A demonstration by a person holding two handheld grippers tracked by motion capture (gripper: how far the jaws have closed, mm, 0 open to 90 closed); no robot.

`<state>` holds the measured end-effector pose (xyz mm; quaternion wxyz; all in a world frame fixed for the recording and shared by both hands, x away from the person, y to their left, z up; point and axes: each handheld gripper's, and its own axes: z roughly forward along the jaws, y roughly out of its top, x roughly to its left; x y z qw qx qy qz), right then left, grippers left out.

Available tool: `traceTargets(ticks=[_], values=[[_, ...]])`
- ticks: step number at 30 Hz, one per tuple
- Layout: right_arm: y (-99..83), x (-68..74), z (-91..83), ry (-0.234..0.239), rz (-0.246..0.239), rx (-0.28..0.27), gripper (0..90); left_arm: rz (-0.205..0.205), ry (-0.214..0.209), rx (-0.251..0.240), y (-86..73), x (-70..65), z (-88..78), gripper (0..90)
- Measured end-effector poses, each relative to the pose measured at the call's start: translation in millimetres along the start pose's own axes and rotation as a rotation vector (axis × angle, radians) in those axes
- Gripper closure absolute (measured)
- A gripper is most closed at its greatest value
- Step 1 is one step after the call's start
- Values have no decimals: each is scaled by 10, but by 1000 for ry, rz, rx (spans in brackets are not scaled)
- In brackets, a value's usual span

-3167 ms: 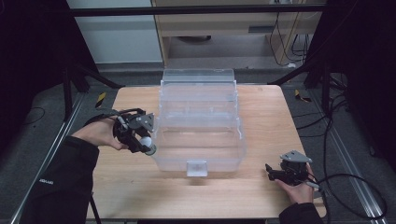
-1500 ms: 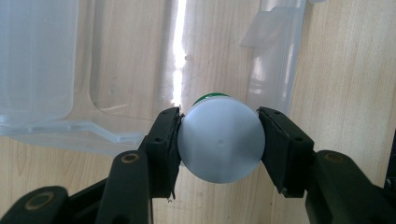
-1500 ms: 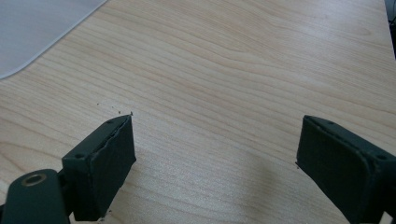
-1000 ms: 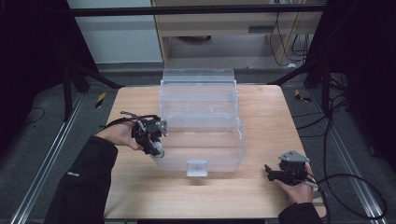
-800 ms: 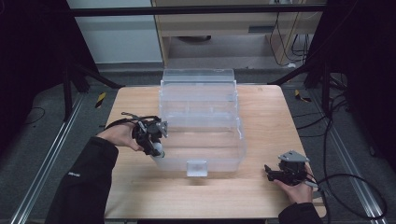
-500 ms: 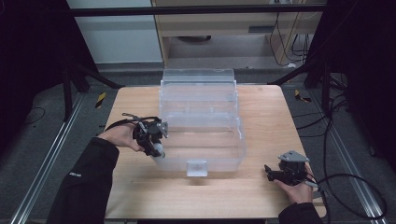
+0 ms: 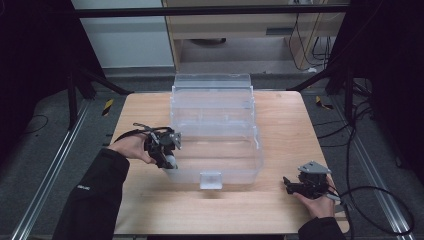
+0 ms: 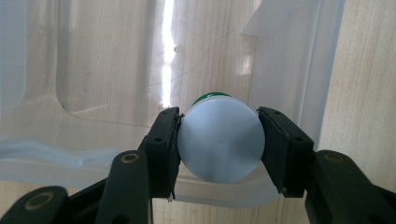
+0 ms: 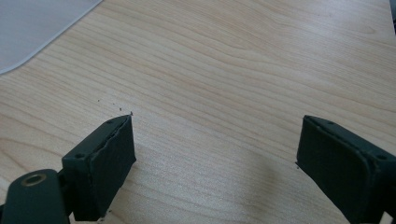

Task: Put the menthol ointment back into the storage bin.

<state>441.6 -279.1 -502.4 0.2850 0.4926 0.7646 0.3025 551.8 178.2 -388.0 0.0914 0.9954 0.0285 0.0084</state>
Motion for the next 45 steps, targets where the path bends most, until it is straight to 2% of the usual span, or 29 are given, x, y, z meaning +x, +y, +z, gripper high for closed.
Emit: traceTargets(ticks=[9,18,23,29,35,37,38,44,45], values=[[-1,2,4,0,-1,3,115,-1,-1,-11,-25,9,57,501],[-2,3,6,4,-2,8,111,3,3,-1,-16,9,93,496],[-1,3,4,5,-1,7,110,-10,11,-9,-44,21,60,468],[1,7,10,5,-4,9,110,-16,33,-49,-91,-2,-47,450],[4,1,-2,0,3,3,111,-39,82,-121,-154,-87,-230,430],[4,-1,-4,1,5,-1,111,-44,94,-130,-167,-101,-262,410],[4,-3,-7,2,5,-2,111,-55,121,-159,-197,-129,-329,407],[7,-6,-13,-2,13,-6,112,-138,210,-287,-318,-219,-524,367],[7,-6,-13,-2,13,-6,112,-138,210,-287,-318,-219,-524,350]])
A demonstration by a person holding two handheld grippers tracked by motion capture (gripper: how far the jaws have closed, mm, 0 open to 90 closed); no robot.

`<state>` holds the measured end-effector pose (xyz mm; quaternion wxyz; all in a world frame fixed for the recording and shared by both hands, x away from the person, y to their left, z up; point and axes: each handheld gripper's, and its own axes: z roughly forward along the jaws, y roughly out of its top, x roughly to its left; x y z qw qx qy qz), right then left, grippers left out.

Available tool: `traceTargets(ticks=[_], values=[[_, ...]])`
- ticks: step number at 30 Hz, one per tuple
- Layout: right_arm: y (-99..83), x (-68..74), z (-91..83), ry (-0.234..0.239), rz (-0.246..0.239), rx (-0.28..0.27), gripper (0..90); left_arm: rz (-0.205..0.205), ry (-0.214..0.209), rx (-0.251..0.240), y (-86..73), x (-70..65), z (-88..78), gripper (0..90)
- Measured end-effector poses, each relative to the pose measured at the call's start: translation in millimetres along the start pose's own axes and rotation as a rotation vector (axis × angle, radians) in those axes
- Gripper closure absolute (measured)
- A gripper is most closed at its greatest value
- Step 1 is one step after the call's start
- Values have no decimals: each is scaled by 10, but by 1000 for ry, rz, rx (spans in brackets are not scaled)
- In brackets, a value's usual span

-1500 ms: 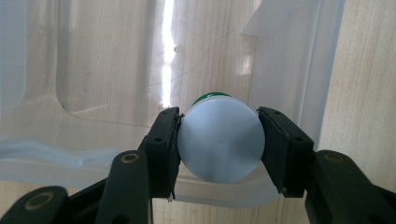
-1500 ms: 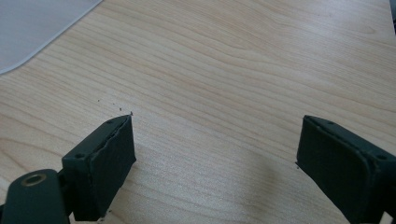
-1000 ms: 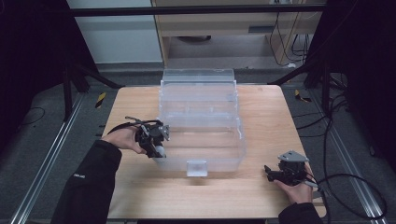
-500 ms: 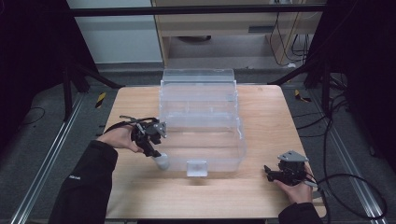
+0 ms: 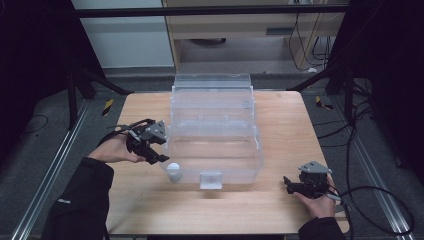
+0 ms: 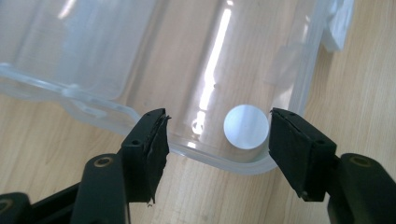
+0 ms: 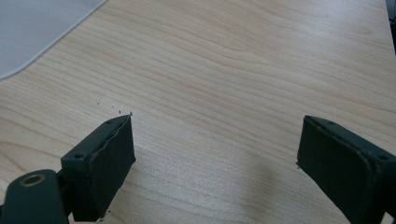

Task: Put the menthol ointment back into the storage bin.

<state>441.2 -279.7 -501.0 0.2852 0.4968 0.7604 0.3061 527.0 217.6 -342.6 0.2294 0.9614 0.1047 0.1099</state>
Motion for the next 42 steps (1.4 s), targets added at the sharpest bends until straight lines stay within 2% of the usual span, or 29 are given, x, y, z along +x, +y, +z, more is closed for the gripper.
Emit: traceTargets(ticks=[1,2,6,10,14,20,24,28,32,35,36,37,39,42], values=[[1,-2,-5,-2,2,-1,113,-28,41,-41,-39,-13,-64,345],[2,-4,-6,0,4,-2,113,-41,64,-60,-63,-24,-91,345],[3,-10,-14,-2,6,-4,116,-106,115,-138,-181,-85,-179,336],[3,-9,-13,2,10,-3,116,-181,169,-192,-313,-157,-239,322],[5,-11,-19,1,16,-4,116,-290,227,-277,-489,-219,-261,315],[9,-21,-32,2,21,-11,116,-462,343,-364,-819,-300,-260,304],[13,-35,-50,-1,24,-18,119,-580,425,-423,-1045,-389,-194,304],[13,-38,-51,0,27,-20,119,-674,523,-421,-1231,-473,-63,298],[15,-39,-54,1,33,-17,118,-772,574,-414,-1361,-541,92,292],[16,-45,-57,2,36,-22,118,-811,602,-401,-1440,-588,208,278],[15,-47,-60,1,36,-22,118,-811,602,-401,-1440,-588,208,274],[15,-50,-59,0,36,-23,116,-834,614,-390,-1491,-601,276,266],[15,-48,-60,2,43,-20,115,-850,630,-363,-1535,-600,320,248],[13,-48,-70,2,46,-21,114,-885,678,-343,-1614,-613,359,238]])
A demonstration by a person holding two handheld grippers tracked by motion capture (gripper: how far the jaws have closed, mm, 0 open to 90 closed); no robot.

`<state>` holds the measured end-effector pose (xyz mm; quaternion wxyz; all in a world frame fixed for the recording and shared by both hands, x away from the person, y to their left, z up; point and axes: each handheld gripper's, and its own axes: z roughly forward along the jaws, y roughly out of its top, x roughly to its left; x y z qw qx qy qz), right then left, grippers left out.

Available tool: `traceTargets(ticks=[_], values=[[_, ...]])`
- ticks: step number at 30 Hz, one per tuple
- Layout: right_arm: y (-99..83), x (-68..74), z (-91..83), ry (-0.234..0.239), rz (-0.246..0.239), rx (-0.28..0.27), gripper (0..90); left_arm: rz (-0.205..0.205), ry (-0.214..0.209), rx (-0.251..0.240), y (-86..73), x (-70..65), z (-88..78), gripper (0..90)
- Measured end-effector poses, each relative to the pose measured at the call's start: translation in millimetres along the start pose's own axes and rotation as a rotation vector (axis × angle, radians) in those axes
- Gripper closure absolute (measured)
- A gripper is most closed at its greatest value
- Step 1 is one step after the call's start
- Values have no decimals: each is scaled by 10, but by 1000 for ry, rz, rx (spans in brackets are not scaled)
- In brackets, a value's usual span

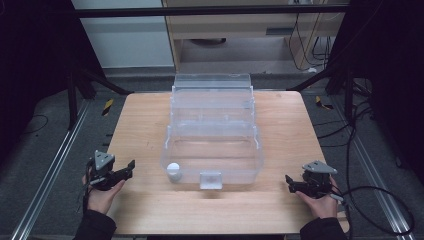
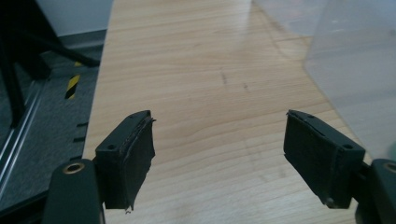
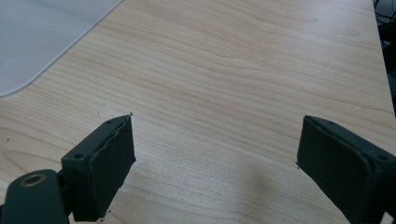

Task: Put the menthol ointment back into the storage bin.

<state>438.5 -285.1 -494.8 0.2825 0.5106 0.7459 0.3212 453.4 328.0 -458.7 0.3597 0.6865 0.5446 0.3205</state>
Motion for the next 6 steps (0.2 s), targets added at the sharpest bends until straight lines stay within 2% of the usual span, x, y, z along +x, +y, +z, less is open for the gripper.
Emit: traceTargets(ticks=[6], values=[[2,-19,-25,0,8,-11,110,-34,39,-7,-145,116,9,226]])
